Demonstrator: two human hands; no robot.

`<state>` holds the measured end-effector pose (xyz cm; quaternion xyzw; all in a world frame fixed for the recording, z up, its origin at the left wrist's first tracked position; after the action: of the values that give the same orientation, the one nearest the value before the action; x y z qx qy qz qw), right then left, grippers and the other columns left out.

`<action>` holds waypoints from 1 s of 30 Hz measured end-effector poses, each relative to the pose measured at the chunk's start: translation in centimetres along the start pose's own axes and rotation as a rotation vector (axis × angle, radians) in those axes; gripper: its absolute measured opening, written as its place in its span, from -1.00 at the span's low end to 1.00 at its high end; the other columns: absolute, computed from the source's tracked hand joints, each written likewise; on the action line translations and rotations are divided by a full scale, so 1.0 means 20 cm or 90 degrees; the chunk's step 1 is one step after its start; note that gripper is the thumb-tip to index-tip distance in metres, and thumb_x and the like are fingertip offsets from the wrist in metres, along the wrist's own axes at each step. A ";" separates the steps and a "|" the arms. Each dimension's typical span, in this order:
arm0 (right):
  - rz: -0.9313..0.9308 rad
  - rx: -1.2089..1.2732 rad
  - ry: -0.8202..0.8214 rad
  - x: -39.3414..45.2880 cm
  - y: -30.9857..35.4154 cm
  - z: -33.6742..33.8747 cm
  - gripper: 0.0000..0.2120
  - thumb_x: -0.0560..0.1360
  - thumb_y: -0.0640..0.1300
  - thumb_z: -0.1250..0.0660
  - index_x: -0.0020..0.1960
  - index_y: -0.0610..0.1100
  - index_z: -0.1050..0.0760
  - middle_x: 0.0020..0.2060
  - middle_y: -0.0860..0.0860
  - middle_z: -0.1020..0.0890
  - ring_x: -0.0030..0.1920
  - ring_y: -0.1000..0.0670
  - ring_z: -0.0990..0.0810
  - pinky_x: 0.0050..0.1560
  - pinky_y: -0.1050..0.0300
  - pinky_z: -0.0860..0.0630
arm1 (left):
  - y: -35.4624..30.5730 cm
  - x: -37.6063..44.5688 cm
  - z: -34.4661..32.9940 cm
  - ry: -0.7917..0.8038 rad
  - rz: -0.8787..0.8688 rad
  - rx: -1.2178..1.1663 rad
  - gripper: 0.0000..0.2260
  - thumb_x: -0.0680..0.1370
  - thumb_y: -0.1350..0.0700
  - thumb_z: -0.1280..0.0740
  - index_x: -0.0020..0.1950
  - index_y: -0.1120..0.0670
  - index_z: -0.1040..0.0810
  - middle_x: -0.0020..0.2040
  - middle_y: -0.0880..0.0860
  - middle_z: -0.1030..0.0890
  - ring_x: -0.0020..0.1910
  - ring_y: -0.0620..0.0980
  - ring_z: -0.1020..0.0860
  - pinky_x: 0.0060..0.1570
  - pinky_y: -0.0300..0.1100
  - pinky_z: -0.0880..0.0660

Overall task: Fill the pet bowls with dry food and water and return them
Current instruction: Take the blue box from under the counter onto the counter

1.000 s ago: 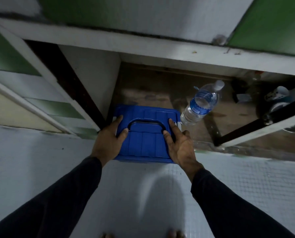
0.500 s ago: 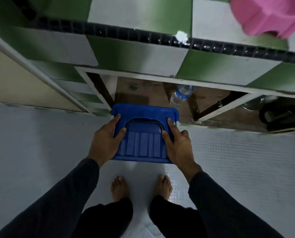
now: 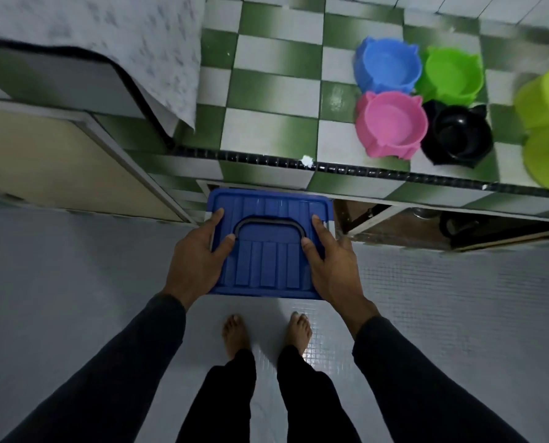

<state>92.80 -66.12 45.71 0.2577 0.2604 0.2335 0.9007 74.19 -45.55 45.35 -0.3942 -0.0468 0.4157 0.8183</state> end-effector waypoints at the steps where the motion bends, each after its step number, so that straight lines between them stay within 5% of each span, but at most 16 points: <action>1: 0.011 0.005 -0.011 -0.02 0.05 0.06 -0.45 0.63 0.26 -0.14 0.58 0.31 -0.09 0.32 -0.18 -0.38 0.27 -0.20 -0.47 0.27 0.03 -0.43 | -0.05 -0.01 0.05 -0.004 -0.004 -0.003 -0.44 0.66 -0.11 -0.30 0.64 -0.08 -0.25 0.46 -0.11 -0.42 0.32 -0.29 -0.29 0.31 -0.46 -0.19; 5: 0.027 0.004 -0.045 -0.06 0.21 0.25 -0.46 0.61 0.29 -0.14 0.56 0.35 -0.11 0.16 -0.15 -0.40 0.13 -0.19 -0.52 0.13 0.11 -0.45 | -0.24 -0.03 0.23 -0.015 -0.023 0.001 -0.44 0.67 -0.12 -0.28 0.65 -0.06 -0.24 0.46 -0.18 -0.37 0.41 -0.26 -0.30 0.32 -0.47 -0.17; 8: 0.045 0.001 -0.067 -0.09 0.32 0.38 -0.46 0.61 0.29 -0.14 0.56 0.34 -0.12 0.17 -0.17 -0.40 0.11 -0.19 -0.50 0.26 0.01 -0.47 | -0.36 -0.04 0.35 -0.034 -0.033 -0.006 -0.46 0.67 -0.09 -0.30 0.63 -0.04 -0.29 0.51 -0.02 -0.45 0.45 -0.06 -0.42 0.32 -0.33 -0.26; 13: 0.050 -0.024 -0.080 -0.06 0.50 0.54 -0.46 0.60 0.34 -0.10 0.55 0.34 -0.14 -0.02 -0.08 -0.38 -0.11 -0.08 -0.46 0.10 0.03 -0.48 | -0.52 -0.02 0.55 -0.062 -0.026 -0.045 -0.47 0.65 -0.15 -0.32 0.61 -0.18 -0.30 0.50 0.00 -0.48 0.44 0.03 -0.47 0.43 -0.09 -0.40; 22: 0.109 0.008 -0.142 0.15 0.73 0.67 -0.40 0.57 0.38 -0.09 0.56 0.25 -0.17 0.14 -0.13 -0.54 -0.02 -0.05 -0.54 0.12 0.09 -0.48 | -0.72 0.19 0.81 -0.079 -0.074 -0.063 -0.47 0.66 -0.13 -0.31 0.62 -0.16 -0.28 0.59 -0.05 -0.34 0.54 -0.01 -0.34 0.48 -0.14 -0.31; 30: 0.120 -0.051 -0.184 0.40 0.88 0.76 -0.40 0.58 0.38 -0.06 0.56 0.22 -0.18 0.20 -0.22 -0.54 0.13 -0.21 -0.55 0.30 -0.17 -0.47 | -0.83 0.48 0.87 -0.092 -0.101 -0.040 -0.46 0.66 -0.11 -0.31 0.63 -0.08 -0.28 0.58 0.00 -0.36 0.54 0.02 -0.33 0.46 -0.16 -0.26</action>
<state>102.85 -53.59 64.39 0.2755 0.0935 0.2878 0.9124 84.05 -33.76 66.22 -0.3839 -0.1499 0.3751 0.8303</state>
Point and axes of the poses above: each hand's wrist, its own x-axis towards the middle knuckle, its own z-axis out of the back of the hand, y = z × x, the point moved 7 cm from there along x, towards the middle knuckle
